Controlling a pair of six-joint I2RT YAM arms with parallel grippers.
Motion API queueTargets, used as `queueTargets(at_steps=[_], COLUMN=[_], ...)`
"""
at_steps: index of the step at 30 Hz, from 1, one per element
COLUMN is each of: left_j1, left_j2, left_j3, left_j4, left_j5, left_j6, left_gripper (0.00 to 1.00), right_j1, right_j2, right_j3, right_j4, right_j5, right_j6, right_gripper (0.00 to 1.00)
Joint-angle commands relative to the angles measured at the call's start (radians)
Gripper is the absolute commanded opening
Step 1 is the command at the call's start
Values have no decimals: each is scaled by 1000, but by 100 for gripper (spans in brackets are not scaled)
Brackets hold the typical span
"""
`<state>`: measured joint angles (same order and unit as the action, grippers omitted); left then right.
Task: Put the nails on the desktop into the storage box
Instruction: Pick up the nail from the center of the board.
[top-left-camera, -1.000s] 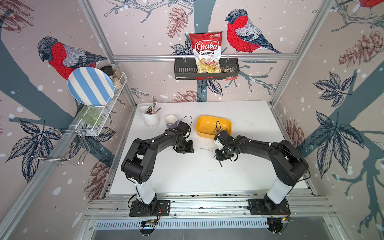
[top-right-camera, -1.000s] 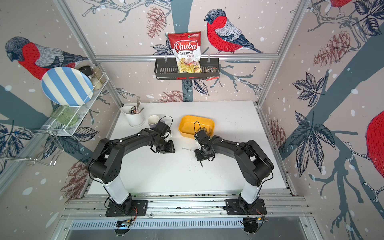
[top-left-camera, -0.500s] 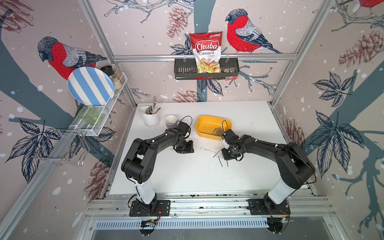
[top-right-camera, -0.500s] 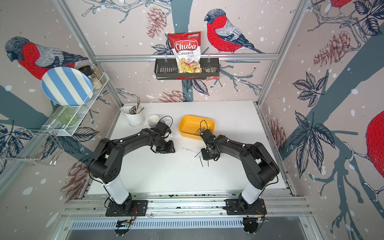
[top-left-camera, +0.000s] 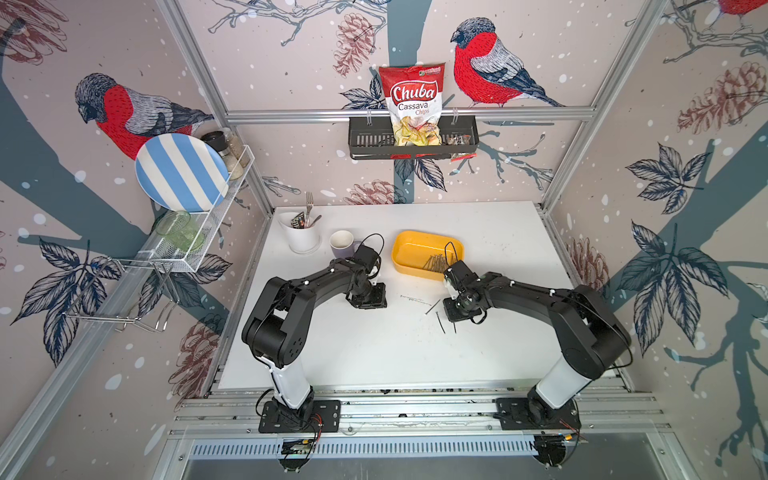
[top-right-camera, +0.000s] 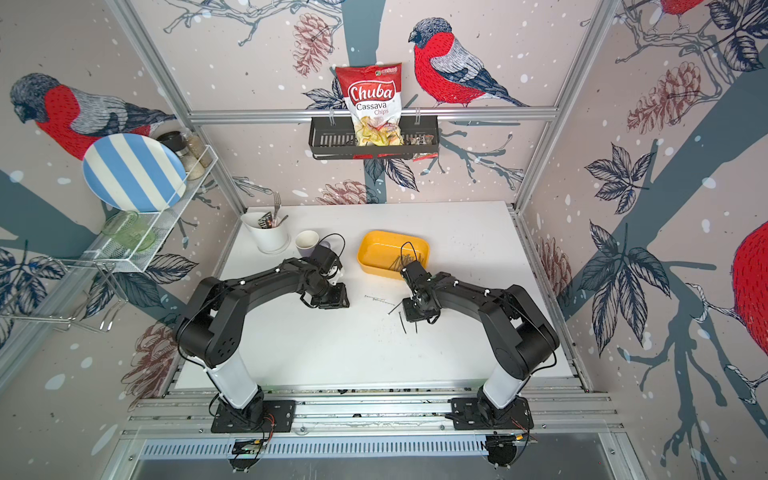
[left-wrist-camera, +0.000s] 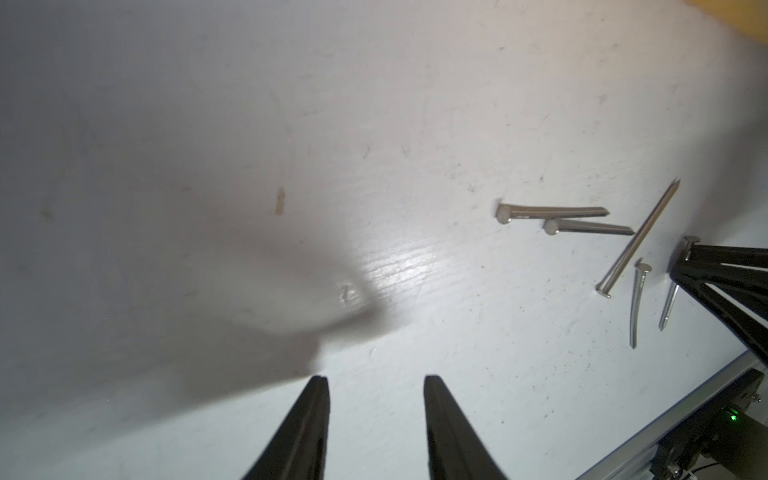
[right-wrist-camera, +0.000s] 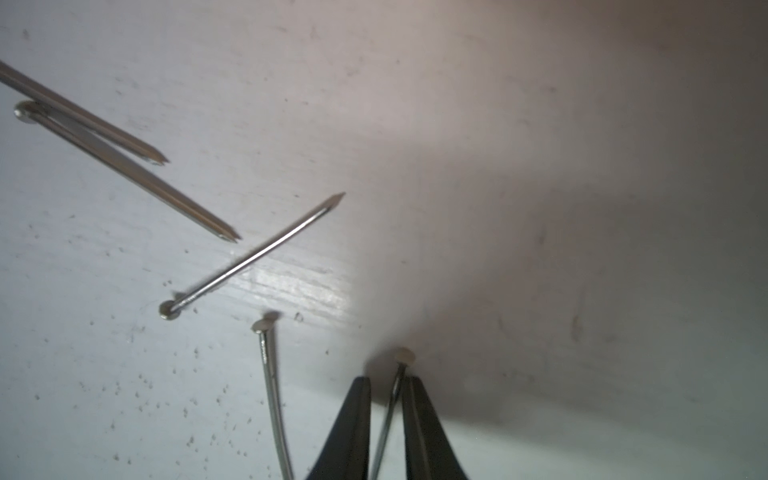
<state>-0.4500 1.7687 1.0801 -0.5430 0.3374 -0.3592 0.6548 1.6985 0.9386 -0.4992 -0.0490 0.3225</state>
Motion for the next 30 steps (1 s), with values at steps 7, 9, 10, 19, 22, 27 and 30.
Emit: queueTargets(at_steps=[7, 9, 10, 19, 22, 27, 30], left_j1=[-1, -1, -1, -1, -1, 0, 0], left_j2=[-29, -31, -34, -51, -62, -115, -158], left_j3=[-7, -7, -6, 47, 69, 78, 81], left_j4=[-14, -14, -14, -16, -9, 27, 62], left_j5=[-8, -8, -8, -14, -14, -5, 5], left_j6=[7, 6, 4, -4, -9, -20, -26], left_gripper=[41, 41, 41, 41, 41, 41, 42], right_j1=[26, 26, 26, 6, -3, -26, -65], right_j2=[92, 90, 86, -12, -35, -68, -59], right_j3=[33, 40, 48, 232, 281, 397, 501], right_j4=[-78, -92, -99, -222, -249, -275, -280], right_j5=[18, 18, 22, 25, 11, -13, -19], right_j6=[23, 17, 16, 10, 20, 61, 90], right_gripper=[0, 0, 0, 0, 0, 0, 0])
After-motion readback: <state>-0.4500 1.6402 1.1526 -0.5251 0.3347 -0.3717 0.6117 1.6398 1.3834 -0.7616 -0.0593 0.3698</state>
